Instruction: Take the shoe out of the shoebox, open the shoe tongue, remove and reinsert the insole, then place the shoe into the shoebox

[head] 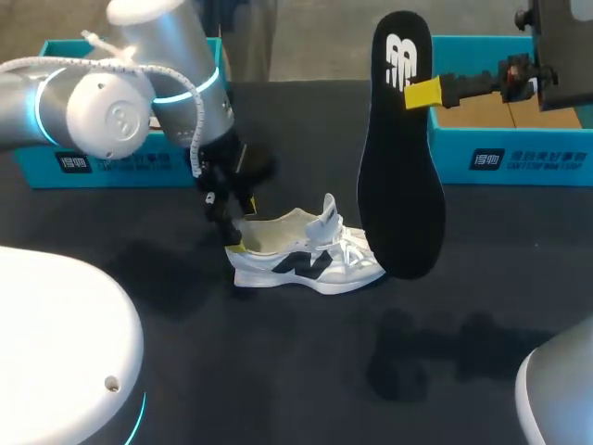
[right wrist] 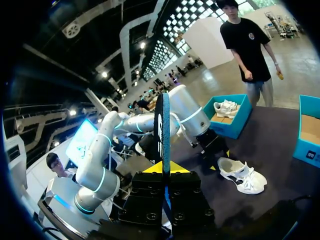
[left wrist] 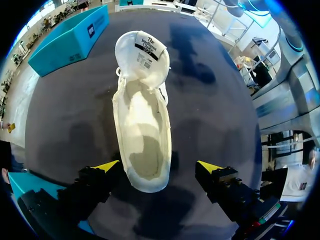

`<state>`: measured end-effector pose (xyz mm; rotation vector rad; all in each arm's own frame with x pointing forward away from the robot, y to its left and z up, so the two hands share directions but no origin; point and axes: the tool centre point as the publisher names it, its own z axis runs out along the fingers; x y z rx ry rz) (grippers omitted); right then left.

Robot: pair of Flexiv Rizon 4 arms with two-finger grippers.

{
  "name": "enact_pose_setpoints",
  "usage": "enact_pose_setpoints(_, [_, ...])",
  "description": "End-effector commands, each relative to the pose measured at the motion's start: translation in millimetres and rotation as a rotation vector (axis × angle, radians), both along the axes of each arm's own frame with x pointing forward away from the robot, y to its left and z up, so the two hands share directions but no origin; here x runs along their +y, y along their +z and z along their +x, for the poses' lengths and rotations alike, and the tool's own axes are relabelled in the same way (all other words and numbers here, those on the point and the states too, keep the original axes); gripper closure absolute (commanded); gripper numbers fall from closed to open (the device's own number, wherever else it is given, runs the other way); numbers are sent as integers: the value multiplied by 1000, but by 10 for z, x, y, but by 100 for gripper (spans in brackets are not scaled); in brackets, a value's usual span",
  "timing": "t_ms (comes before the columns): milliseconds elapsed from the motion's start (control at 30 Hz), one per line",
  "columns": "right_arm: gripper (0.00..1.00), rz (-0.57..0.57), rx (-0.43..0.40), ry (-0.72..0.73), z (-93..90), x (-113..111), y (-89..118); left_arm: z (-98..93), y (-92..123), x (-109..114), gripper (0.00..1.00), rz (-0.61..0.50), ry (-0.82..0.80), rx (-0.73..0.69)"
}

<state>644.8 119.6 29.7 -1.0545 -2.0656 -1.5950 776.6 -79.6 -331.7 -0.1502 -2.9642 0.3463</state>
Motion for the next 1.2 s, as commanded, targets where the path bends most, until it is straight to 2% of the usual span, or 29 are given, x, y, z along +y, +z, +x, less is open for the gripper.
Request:
enact_pose_setpoints(33, [100,-3,3,2,33,35,5,20,12,-50,0,35,-5,-2])
enact_pose_setpoints(1200, [100,-3,3,2,33,35,5,15,35,-71,0,39,-4,-9])
